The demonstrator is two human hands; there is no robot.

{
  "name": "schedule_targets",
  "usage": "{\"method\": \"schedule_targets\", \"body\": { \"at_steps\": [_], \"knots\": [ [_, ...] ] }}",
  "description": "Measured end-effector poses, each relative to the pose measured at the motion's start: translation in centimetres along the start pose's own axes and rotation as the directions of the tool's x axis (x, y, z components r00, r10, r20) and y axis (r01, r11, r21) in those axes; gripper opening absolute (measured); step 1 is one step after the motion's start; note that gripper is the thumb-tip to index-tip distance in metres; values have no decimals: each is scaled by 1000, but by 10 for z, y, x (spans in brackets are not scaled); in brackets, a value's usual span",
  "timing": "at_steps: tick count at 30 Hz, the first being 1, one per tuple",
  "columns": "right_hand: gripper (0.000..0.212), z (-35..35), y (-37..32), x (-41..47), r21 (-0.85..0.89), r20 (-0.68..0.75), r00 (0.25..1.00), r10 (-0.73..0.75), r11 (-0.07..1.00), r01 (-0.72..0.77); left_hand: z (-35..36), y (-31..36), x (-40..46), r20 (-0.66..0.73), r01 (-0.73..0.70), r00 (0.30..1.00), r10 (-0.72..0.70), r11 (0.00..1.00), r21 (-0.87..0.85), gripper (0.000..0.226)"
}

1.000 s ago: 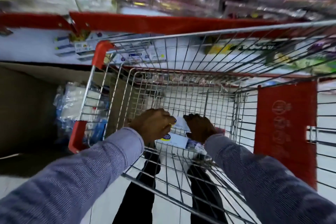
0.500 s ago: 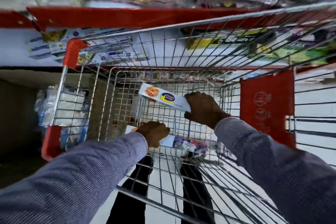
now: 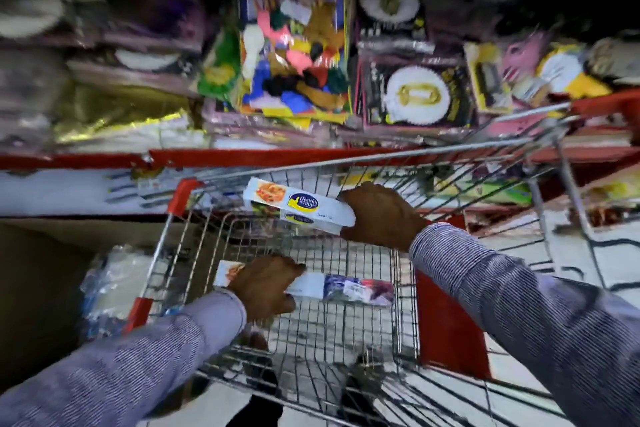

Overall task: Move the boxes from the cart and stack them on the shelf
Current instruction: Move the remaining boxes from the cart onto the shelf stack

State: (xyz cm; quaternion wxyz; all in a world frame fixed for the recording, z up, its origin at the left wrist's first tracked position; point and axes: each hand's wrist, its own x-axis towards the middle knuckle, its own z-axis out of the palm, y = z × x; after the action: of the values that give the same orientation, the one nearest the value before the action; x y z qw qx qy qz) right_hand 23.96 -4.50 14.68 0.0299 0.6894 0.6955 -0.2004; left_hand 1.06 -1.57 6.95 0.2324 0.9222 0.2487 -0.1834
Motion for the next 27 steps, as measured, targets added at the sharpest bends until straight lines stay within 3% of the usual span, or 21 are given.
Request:
{"method": "schedule_targets", "body": {
  "at_steps": [3, 8, 10, 16, 21, 27],
  "knots": [
    [49, -75, -11, -8, -39, -81, 997, -13, 999, 10, -83, 18, -35, -272, 19, 962, 1, 997, 74, 55],
    [33, -185, -33, -31, -26, -114, 993, -33, 999, 30, -189, 54, -86, -553, 46, 832, 49, 987, 157, 59],
    [27, -244, -46, -49, -74, -199, 978, -60, 996, 46, -241, 71, -109, -616, 82, 785, 62, 976, 202, 58],
    [30, -353, -67, -74, -158, -369, 920, -131, 984, 77, -350, 97, -130, -740, 144, 668, 81, 961, 235, 57],
    [45, -397, -61, -71, -193, -406, 903, -141, 979, 66, -404, 114, -131, -773, 153, 633, 51, 970, 190, 59],
    [45, -428, -39, -33, -164, -448, 891, -73, 986, -2, -448, 120, -117, -794, 164, 605, 58, 967, 195, 59]
  ]
}}
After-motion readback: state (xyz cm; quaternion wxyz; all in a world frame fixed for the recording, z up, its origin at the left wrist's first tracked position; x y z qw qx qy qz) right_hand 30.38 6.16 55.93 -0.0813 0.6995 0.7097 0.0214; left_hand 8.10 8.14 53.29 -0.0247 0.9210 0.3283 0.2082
